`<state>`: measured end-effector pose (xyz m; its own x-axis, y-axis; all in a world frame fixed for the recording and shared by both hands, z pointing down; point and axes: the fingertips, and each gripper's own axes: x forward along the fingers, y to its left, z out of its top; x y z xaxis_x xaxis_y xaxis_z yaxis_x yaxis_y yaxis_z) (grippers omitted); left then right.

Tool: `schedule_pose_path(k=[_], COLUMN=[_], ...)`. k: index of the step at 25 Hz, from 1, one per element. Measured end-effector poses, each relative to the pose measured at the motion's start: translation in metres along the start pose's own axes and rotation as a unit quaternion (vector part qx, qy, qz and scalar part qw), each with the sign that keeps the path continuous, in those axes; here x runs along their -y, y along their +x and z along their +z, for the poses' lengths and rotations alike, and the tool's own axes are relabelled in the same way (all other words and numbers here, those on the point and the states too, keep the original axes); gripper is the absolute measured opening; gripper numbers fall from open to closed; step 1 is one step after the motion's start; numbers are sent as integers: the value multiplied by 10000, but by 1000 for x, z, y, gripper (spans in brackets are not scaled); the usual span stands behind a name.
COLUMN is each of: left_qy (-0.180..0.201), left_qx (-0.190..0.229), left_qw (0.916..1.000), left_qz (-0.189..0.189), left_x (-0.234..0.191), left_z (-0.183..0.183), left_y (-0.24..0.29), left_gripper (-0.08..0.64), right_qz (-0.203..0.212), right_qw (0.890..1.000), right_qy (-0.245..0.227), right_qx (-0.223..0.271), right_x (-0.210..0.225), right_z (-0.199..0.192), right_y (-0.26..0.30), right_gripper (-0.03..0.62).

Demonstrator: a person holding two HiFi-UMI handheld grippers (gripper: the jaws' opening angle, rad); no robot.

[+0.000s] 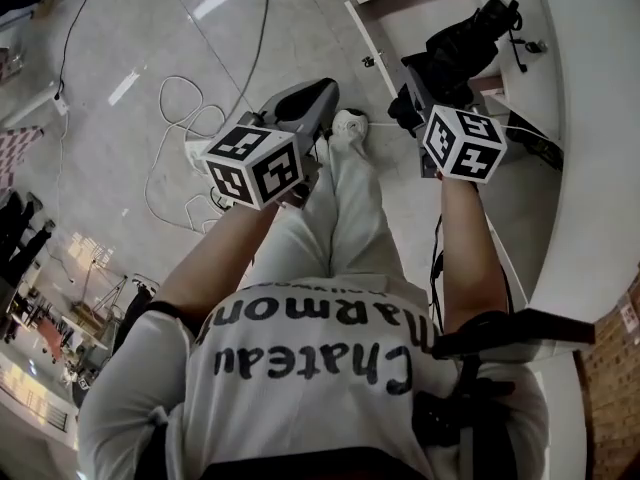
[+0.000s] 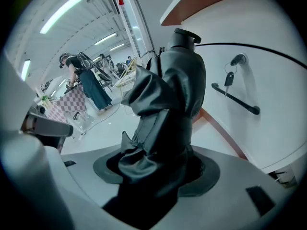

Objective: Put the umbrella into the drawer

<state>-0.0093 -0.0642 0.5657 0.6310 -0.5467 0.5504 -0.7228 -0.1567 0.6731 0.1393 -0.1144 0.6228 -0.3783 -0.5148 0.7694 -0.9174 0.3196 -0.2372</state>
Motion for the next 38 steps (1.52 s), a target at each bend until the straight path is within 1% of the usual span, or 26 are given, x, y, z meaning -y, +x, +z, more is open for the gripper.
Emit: schedule_pose_path(k=[4,8,14,19,23,26,33,38], left_qy=[118,117,54,134,115,124,83,84], left_qx=[1,38,31,111,265,342,272,261], left_qw=[9999,9999,10000,9998,9995,9992,9995,9995], left_qz=[-5,-33,6,-132,-130,-173,-148,-123], left_x=[-17,-35,-57,-66,-74,-76,-85,-88], left_z=[-1,-5,-21,-23,-14,-10,-21,-21], left_y=[11,21,33,46,53,57,58,64], left_gripper=[23,23,23,23,23,23,23,23], right_qz=[-331,-582,-819,-840,-736,-746,-806,-794], right_qw=[9994,9982,9962,9957,9971,9969,9956,9949], right_qy=[-94,-118,-309,-356,-104,18,250,213], right_qx=[7,37,-20,-157,-182,-232,-400,-589], right_x=[26,47,64,64,63,66,80,87], right_z=[-10,-20,-38,-62,-71,-74,-88,-98], right_y=[18,40,69,90,105,114,126,133], right_gripper=[281,281,281,281,281,281,277,276])
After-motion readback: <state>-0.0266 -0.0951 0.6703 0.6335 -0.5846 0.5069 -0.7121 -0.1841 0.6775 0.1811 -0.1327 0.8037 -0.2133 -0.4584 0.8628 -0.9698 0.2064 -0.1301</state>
